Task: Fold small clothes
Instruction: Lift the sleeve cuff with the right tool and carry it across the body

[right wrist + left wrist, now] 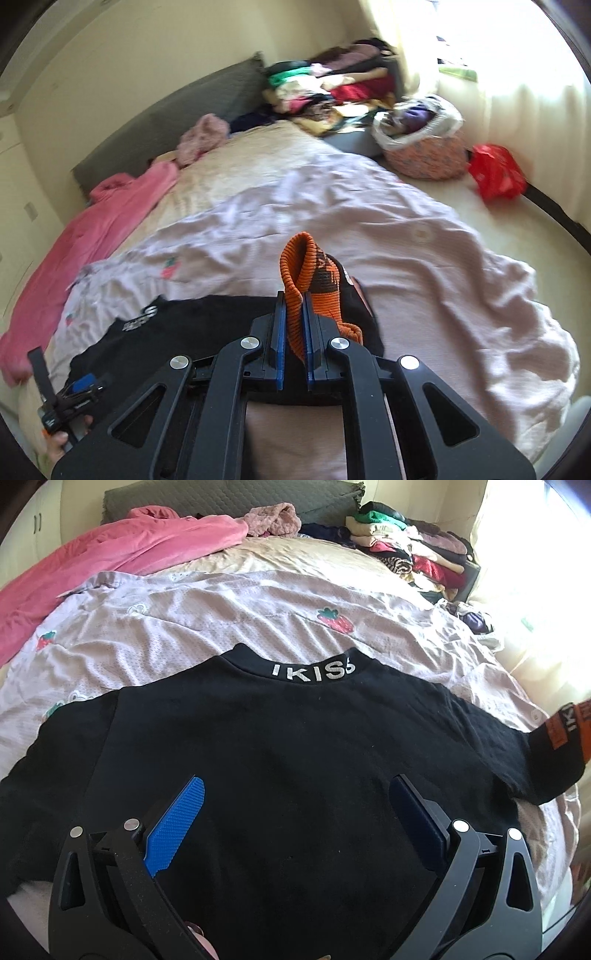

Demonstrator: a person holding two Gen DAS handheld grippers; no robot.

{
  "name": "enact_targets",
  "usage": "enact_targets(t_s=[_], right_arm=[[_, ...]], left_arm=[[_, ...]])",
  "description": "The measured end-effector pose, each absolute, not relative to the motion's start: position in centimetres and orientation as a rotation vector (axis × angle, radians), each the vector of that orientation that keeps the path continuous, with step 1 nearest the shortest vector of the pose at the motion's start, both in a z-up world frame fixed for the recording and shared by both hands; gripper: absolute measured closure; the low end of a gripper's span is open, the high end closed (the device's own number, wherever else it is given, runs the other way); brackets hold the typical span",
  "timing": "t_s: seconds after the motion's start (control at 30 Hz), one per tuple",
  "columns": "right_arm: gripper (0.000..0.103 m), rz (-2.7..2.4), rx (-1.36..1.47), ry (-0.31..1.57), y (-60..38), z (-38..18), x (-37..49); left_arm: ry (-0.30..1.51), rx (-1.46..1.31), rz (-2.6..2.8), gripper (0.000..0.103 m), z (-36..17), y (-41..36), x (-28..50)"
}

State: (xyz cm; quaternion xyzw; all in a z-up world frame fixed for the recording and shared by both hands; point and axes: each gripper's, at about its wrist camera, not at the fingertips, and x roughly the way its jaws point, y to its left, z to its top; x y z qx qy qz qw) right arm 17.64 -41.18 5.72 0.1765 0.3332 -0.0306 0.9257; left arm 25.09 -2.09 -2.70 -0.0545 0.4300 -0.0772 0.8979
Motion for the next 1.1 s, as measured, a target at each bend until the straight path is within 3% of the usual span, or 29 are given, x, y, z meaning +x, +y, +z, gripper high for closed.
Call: enact_targets(t_s=[0.57, 0.63, 0.8, 1.0, 1.1], right_arm=[[0.096, 0.168, 0.261, 0.734, -27.3, 5.9, 20.6], [0.102, 0.190, 0.252, 0.742, -26.0, 5.7, 20.8], [0.103, 0.219, 0.199, 0.754, -23.5, 5.7, 21.3], [0.102, 0.144, 0.116, 0.766, -24.7, 5.0, 21.0], [0.093, 0.087, 0.107, 0.814, -26.8, 3.4, 20.4]], left_arm=[[0.885, -0.147, -0.174, 0.009, -2.0, 0.1, 24.1], [0.885, -0.144, -0.174, 0.009, -1.9, 0.1, 24.0], [0.894, -0.144, -0.170, 0.009, -2.1, 0.1, 24.0], [0.917, -0.169, -0.239, 0.009, -2.6, -0.8, 23.8], [0.935, -0.193, -0.321, 0.009, -2.9, -2.4, 23.2]])
